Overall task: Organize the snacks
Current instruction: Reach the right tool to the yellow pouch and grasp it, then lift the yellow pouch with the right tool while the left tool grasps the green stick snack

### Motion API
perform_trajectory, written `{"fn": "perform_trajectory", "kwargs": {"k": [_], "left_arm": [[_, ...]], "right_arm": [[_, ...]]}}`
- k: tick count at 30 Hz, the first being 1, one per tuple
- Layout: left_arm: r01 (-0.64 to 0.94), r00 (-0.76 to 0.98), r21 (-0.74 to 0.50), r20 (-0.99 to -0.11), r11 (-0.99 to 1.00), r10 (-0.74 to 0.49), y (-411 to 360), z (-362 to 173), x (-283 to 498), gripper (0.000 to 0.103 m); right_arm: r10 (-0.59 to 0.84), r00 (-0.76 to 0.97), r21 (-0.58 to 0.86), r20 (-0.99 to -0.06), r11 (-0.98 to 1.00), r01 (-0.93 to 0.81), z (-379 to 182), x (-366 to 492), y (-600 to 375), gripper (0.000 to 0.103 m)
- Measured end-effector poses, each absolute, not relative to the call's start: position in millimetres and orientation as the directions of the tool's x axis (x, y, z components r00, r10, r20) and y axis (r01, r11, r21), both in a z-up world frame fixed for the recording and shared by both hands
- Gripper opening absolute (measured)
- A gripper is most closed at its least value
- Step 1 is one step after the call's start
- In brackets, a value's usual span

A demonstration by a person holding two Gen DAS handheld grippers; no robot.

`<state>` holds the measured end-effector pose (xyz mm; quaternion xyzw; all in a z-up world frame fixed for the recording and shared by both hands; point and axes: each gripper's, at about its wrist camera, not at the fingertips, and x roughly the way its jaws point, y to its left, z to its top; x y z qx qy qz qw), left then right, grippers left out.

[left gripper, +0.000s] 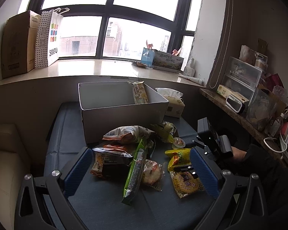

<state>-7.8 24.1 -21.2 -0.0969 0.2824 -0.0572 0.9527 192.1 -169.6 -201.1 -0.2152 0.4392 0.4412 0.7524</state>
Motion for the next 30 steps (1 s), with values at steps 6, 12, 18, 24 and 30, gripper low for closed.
{"fn": "perform_trajectory", "kwargs": {"k": [6, 12, 18, 24, 30], "left_arm": [[0.041, 0.83, -0.225, -0.535, 0.974, -0.159, 28, -26, -7, 0.103], [0.027, 0.812, -0.224, -0.564, 0.974, -0.152, 27, -34, -2, 0.103], [0.05, 0.779, -0.197, -0.606, 0.979, -0.162, 26, -48, 7, 0.103], [0.078, 0.717, -0.143, -0.679, 0.987, -0.155, 14, -81, 36, 0.103], [0.123, 0.659, -0.092, -0.736, 0.988, -0.151, -1, -111, 60, 0.103]], "right_arm": [[0.468, 0.253, 0.008, -0.847, 0.487, -0.873, -196, 162, -171, 0.063], [0.501, 0.273, 0.075, -0.822, 0.569, -0.819, -190, 147, -188, 0.051], [0.552, 0.387, 0.052, -0.739, 0.618, -0.784, -155, 119, -215, 0.05], [0.572, 0.524, 0.049, -0.632, 0.703, -0.709, -104, 104, -238, 0.05], [0.628, 0.565, 0.08, -0.535, 0.704, -0.706, -76, 86, -233, 0.05]]}}
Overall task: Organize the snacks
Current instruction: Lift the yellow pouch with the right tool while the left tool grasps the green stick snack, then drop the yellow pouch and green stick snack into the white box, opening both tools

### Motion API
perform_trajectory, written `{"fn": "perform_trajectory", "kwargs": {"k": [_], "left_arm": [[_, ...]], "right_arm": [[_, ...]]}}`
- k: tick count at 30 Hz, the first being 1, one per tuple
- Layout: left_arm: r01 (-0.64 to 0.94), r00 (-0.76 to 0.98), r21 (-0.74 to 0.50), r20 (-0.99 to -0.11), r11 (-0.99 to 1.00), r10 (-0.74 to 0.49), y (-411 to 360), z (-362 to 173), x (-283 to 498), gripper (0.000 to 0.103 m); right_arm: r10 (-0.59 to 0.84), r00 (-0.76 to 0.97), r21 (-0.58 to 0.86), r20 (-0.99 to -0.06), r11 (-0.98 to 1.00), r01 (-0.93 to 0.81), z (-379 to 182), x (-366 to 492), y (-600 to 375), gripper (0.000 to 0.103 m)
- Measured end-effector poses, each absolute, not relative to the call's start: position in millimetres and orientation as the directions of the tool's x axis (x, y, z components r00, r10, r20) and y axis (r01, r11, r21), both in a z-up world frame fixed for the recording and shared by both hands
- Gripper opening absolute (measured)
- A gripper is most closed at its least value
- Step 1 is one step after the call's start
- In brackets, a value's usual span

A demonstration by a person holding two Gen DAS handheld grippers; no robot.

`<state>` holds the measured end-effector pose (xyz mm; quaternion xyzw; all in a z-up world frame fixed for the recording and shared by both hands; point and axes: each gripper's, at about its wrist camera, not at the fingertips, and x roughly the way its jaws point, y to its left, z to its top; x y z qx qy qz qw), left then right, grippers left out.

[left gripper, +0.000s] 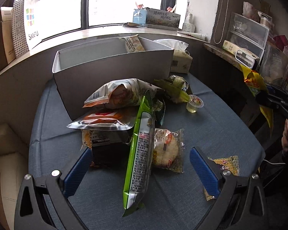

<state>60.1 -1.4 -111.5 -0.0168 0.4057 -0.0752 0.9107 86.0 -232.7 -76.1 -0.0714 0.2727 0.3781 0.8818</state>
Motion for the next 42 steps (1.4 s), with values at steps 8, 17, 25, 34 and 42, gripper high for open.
{"fn": "perform_trajectory", "kwargs": {"k": [8, 17, 25, 34, 42], "left_arm": [[0.126, 0.603, -0.16, -0.771, 0.979, -0.204, 1, -131, 63, 0.017], [0.195, 0.693, -0.18, -0.67, 0.964, -0.265, 6, -82, 25, 0.014], [0.134, 0.806, -0.233, -0.54, 0.963, -0.243, 30, -31, 39, 0.014], [0.014, 0.867, -0.299, -0.471, 0.954, -0.161, 79, 19, 133, 0.014], [-0.103, 0.817, -0.233, -0.575, 0.967, -0.051, 105, 2, 228, 0.015]], "right_arm": [[0.651, 0.54, 0.111, -0.534, 0.687, -0.718, -81, 71, -230, 0.05], [0.653, 0.539, 0.133, -0.532, 0.693, -0.708, -83, 67, -215, 0.05], [0.669, 0.559, 0.204, -0.491, 0.712, -0.672, -59, 102, -187, 0.05], [0.704, 0.557, 0.239, -0.441, 0.69, -0.683, -12, 212, -116, 0.051], [0.6, 0.589, 0.216, -0.542, 0.777, -0.592, -25, 316, -65, 0.053]]}}
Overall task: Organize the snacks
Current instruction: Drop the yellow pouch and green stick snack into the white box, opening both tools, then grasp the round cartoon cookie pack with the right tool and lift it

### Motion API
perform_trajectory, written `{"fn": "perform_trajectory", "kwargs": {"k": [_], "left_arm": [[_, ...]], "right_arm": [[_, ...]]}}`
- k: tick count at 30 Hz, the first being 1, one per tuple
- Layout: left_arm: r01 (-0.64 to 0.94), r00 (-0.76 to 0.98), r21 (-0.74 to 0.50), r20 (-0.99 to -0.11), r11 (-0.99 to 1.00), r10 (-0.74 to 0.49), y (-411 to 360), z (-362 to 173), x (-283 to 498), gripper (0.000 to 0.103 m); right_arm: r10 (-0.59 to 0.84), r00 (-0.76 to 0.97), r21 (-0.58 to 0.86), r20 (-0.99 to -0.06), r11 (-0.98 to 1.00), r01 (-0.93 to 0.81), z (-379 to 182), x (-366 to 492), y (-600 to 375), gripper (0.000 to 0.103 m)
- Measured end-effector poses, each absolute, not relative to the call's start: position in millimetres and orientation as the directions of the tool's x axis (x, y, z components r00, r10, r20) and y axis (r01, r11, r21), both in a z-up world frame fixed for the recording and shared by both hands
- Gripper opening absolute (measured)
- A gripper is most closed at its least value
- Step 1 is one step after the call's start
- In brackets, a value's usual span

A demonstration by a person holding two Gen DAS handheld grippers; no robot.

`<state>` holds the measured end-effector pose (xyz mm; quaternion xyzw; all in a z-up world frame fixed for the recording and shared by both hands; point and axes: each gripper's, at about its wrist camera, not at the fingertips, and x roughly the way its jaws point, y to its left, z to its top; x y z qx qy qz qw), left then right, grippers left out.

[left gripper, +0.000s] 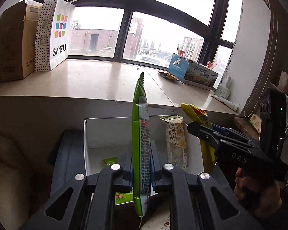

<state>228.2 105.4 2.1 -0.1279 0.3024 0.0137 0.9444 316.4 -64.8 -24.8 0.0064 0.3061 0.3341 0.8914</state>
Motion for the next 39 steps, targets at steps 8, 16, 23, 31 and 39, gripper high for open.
{"fn": "perform_trajectory", "kwargs": {"k": [8, 16, 23, 31, 39], "left_arm": [[-0.227, 0.778, -0.175, -0.625, 0.958, 0.071, 129, -25, 247, 0.103], [-0.194, 0.793, -0.174, -0.607, 0.965, 0.05, 122, -15, 214, 0.103], [-0.07, 0.847, -0.165, -0.53, 0.984, -0.028, 93, 16, 144, 0.103], [0.008, 0.859, -0.214, -0.498, 0.977, -0.117, 61, 18, 60, 0.103], [0.023, 0.842, -0.202, -0.524, 0.979, -0.128, 41, 0, 14, 0.103]], "right_arm": [[0.572, 0.582, 0.317, -0.578, 0.815, -0.486, -51, 346, -76, 0.103], [0.592, 0.624, 0.352, -0.51, 0.806, -0.476, -30, 318, -105, 0.103], [0.696, 0.606, 0.327, -0.386, 0.717, -0.616, 10, 236, -132, 0.103], [0.734, 0.565, 0.241, -0.376, 0.666, -0.705, 11, 142, -166, 0.103], [0.696, 0.558, 0.122, -0.452, 0.668, -0.734, -23, 68, -208, 0.103]]}}
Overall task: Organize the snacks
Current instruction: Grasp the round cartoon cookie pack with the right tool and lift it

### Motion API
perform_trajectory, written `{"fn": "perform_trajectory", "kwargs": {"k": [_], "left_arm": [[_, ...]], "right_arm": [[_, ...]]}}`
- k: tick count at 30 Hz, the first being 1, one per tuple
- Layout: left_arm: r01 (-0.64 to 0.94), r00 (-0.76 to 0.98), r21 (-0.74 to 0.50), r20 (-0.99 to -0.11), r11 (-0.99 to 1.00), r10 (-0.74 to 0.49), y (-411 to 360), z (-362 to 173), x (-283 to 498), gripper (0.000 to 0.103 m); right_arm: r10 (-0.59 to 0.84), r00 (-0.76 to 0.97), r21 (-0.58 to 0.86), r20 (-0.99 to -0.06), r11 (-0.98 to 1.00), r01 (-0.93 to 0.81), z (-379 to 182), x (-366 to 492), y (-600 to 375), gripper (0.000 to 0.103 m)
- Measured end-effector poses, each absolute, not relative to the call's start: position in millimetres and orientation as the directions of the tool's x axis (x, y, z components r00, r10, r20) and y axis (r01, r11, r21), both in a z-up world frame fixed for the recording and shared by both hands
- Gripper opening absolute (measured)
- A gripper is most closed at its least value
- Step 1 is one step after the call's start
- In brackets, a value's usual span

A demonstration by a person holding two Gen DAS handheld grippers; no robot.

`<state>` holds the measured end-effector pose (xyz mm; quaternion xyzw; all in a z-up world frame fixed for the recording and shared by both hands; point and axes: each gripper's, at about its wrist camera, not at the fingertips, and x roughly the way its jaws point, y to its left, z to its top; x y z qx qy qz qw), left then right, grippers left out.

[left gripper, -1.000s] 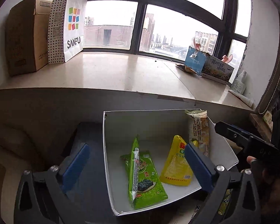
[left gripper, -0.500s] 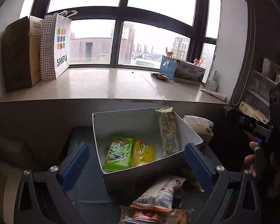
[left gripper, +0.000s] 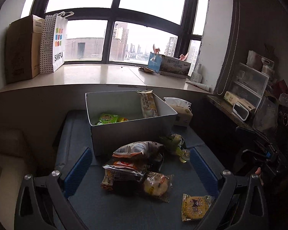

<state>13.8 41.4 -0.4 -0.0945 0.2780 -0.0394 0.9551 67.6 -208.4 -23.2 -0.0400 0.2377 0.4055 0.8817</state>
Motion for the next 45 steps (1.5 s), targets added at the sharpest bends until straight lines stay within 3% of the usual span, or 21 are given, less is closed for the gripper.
{"fn": "perform_trajectory", "kwargs": {"k": [11, 28, 37, 39, 40, 41, 45], "left_arm": [[0.069, 0.813, -0.231, -0.55, 0.971, -0.189, 19, -18, 11, 0.103], [0.049, 0.792, -0.232, -0.583, 0.971, -0.179, 25, -33, 8, 0.103], [0.04, 0.781, -0.237, -0.598, 0.971, -0.178, 27, -40, 11, 0.103], [0.041, 0.779, -0.235, -0.602, 0.971, -0.178, 25, -41, 11, 0.103], [0.041, 0.778, -0.233, -0.602, 0.972, -0.177, 24, -42, 11, 0.103], [0.041, 0.778, -0.232, -0.603, 0.972, -0.177, 24, -42, 12, 0.103], [0.04, 0.774, -0.234, -0.608, 0.972, -0.178, 23, -44, 14, 0.103]], "right_arm": [[0.603, 0.533, 0.063, -0.594, 0.695, -0.716, -91, 38, -229, 0.103], [0.472, 0.348, -0.031, -0.81, 0.558, -0.829, -185, 53, -155, 0.103], [0.481, 0.298, 0.037, -0.824, 0.571, -0.82, -196, 60, -165, 0.103], [0.49, 0.287, 0.054, -0.823, 0.571, -0.819, -197, 60, -167, 0.099], [0.499, 0.285, 0.059, -0.819, 0.566, -0.822, -196, 59, -167, 0.091], [0.509, 0.284, 0.061, -0.813, 0.559, -0.827, -194, 58, -168, 0.075], [0.518, 0.291, 0.062, -0.804, 0.559, -0.827, -190, 57, -170, 0.072]]}}
